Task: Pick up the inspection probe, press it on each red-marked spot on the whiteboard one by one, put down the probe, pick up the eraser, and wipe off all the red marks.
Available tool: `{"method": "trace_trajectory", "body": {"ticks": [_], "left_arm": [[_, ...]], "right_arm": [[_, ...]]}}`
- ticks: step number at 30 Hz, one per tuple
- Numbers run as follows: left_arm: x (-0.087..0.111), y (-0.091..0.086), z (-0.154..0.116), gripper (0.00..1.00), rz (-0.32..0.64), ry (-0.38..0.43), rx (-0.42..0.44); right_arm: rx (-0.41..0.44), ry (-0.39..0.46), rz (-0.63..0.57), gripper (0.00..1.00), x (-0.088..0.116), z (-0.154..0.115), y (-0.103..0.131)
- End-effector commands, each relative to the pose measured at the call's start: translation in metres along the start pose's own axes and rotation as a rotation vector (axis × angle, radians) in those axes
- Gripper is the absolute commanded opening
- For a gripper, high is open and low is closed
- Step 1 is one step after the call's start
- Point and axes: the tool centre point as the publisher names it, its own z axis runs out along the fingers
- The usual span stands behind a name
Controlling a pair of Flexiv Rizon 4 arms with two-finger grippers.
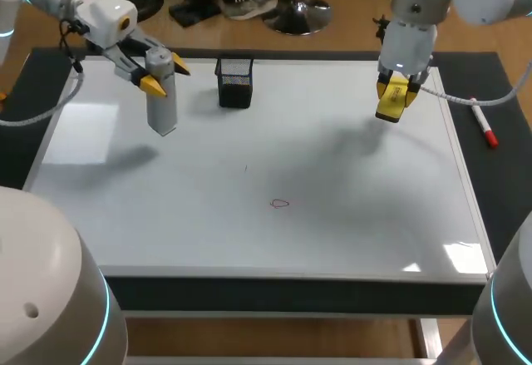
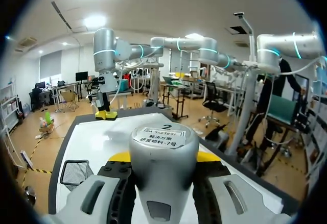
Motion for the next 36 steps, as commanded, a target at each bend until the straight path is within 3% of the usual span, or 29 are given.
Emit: {"method": "trace_trajectory", "body": {"ticks": [1, 26, 36], "left_arm": [[0.003, -0.002, -0.002, 0.00, -0.002, -0.009, -0.004], [0.003, -0.001, -0.003, 0.00, -0.007, -0.020, -0.005], [0.003, -0.001, -0.003, 0.00, -0.007, -0.020, -0.005]], "right_arm": [[0.002, 0.003, -0.002, 0.00, 0.000, -0.001, -0.001], [0.002, 0.003, -0.002, 0.00, 0.000, -0.001, -0.001], [0.025, 0.065, -0.065, 0.00, -0.008, 0.006, 0.044]]}}
